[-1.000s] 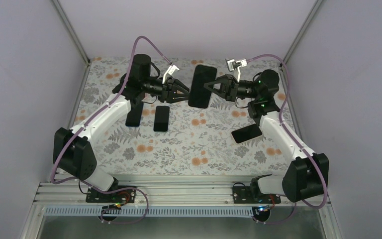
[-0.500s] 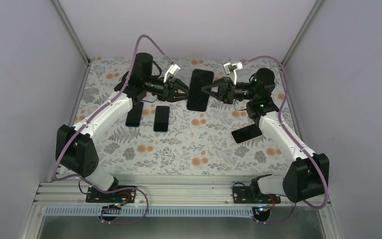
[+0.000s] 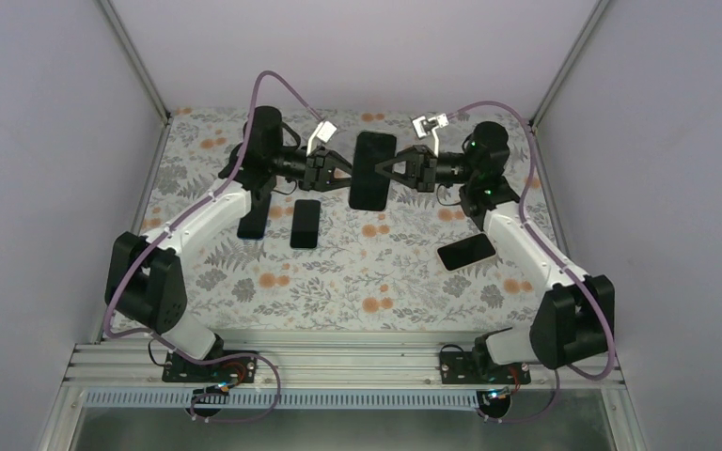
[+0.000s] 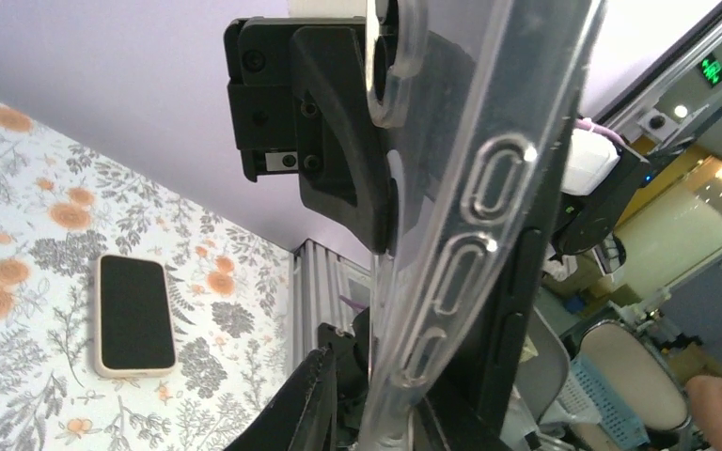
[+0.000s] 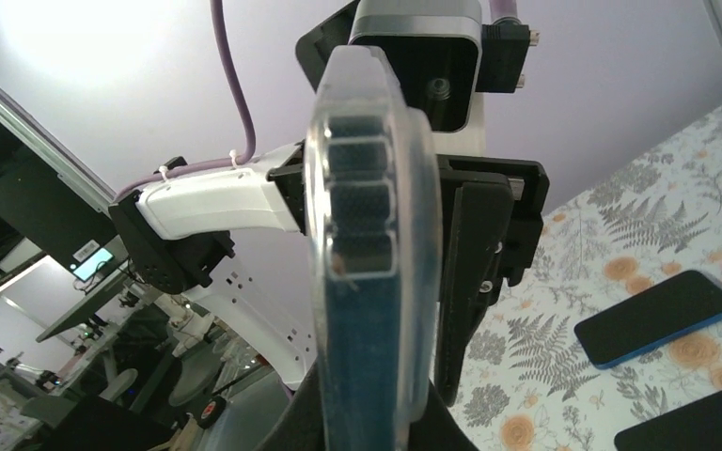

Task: Take the phone out of the phone case
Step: Remove the phone case from the phone.

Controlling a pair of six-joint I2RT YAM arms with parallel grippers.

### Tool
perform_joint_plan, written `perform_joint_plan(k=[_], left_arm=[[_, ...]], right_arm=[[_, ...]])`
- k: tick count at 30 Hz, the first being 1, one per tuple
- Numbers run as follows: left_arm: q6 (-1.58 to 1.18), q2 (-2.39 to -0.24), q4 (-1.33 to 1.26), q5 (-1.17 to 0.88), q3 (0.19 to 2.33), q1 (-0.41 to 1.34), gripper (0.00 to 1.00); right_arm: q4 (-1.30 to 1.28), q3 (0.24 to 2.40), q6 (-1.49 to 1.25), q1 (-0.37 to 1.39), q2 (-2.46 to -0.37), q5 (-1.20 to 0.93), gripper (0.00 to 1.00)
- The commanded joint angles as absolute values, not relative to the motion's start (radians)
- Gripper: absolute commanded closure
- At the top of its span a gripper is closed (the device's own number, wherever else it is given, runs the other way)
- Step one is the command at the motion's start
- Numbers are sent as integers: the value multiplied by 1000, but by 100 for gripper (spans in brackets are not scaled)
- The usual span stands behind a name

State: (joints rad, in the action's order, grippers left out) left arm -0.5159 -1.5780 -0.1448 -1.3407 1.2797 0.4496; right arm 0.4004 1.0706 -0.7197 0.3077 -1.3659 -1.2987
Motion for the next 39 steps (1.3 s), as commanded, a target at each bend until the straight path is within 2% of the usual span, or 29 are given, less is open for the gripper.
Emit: perform_joint_plan(k=[1,5,12,18,22,26,29,30,39], left_arm=[[-774,-1549,-511,-1319,1230,464,84],[-802,-1561,-525,-1310,1208,462,92],[-904,-1586,-563,-1253,1159,418,98],[-941,-1605,-545,-1219,1147,389,98],[-904,-1608,-417,-1172,1159,385,98],[-891,-1618,-315,-1115,1185,382,98],[-891,-1628,-239,-1070,1208,380,98],[-890,-1631,-210,-1051,1215,380,98],[-907,-1656,-11,-887,1264,380,98]], right_arm=[[321,1102,-722,366,-1431,-1443,96],[319,1124,-744,342,-1460,-1418,96],[278,1156,-751,273,-1496,-1364,84],[243,1172,-734,227,-1493,-1325,66],[163,1211,-662,203,-1478,-1292,57],[-6,1279,-491,198,-1455,-1226,27],[-94,1299,-376,198,-1423,-1151,12],[-113,1301,-348,198,-1412,-1119,2],[-309,1350,-34,289,-1385,-753,2]])
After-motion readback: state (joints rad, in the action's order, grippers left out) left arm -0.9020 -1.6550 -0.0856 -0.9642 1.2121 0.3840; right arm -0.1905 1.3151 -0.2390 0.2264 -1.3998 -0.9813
